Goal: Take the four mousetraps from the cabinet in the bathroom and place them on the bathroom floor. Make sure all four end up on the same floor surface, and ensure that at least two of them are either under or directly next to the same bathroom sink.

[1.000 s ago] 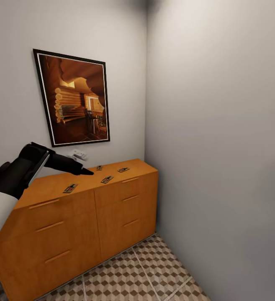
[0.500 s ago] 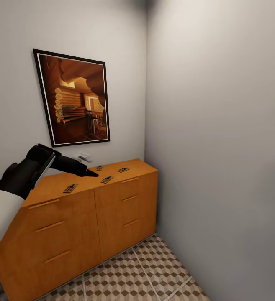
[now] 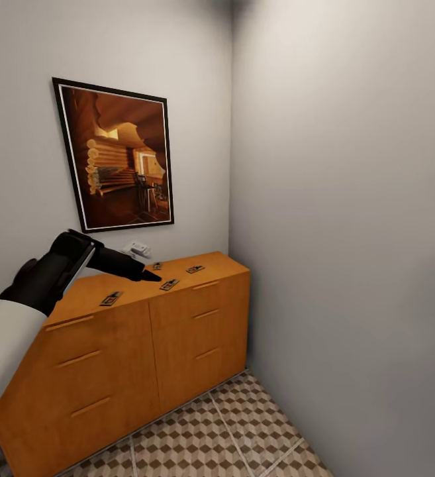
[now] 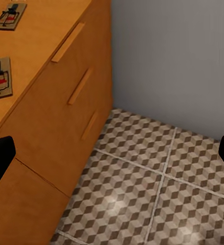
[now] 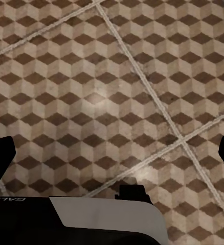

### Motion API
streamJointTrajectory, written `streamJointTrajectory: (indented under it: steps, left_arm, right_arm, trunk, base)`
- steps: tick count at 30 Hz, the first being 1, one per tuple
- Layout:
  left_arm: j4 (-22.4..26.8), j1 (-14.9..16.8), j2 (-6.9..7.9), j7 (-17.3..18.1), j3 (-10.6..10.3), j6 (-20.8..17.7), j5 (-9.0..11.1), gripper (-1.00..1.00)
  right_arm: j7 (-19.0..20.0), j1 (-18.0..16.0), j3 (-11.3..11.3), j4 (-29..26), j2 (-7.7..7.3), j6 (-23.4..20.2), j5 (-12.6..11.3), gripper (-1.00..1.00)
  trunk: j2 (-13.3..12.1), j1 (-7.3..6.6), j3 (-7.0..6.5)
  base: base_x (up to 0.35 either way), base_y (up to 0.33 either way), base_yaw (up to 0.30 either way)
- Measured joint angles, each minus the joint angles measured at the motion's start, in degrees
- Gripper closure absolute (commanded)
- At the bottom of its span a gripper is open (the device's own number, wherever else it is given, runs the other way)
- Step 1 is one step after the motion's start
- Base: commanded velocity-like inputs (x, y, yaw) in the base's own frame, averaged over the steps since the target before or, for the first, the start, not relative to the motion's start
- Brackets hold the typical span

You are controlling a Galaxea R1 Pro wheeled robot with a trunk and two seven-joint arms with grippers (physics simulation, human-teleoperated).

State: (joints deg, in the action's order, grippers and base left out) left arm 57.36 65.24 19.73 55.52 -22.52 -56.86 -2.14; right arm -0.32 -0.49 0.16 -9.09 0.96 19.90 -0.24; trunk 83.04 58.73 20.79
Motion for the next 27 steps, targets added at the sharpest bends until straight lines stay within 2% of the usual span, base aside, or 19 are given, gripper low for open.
streamJointTrajectory:
  steps: [4, 13, 21, 27]
  left_arm:
    - [-1.0, 0.0, -0.67, 0.0, 0.0, 0.0, 0.0, -1.0]
    - [-2.6, 0.0, -1.06, 0.0, 0.0, 0.1, 0.0, -1.0]
    - [-4.4, 0.0, -1.12, -0.2, 0.0, 3.5, 0.0, -1.0]
    - [-5.2, 0.0, -1.11, -0.2, 0.0, 4.4, -0.1, -1.0]
  right_arm:
    - [0.0, 0.0, 0.0, 0.0, 0.0, 0.0, 0.0, -1.0]
    - [0.0, 0.0, 0.0, 0.0, 0.0, 0.0, 0.0, -1.0]
    - [0.0, 0.0, 0.0, 0.0, 0.0, 0.0, 0.0, -1.0]
    - [0.0, 0.0, 0.0, 0.0, 0.0, 0.0, 0.0, -1.0]
  trunk:
    - [0.0, 0.0, 0.0]
    - [0.0, -0.01, 0.0]
    - [0.0, -0.01, 0.0]
    - [0.0, -0.01, 0.0]
  base:
    - [0.0, 0.0, 0.0]
    - [0.037, 0.015, 0.0]
    - [0.123, 0.065, 0.0]
    - [0.067, 0.02, 0.0]
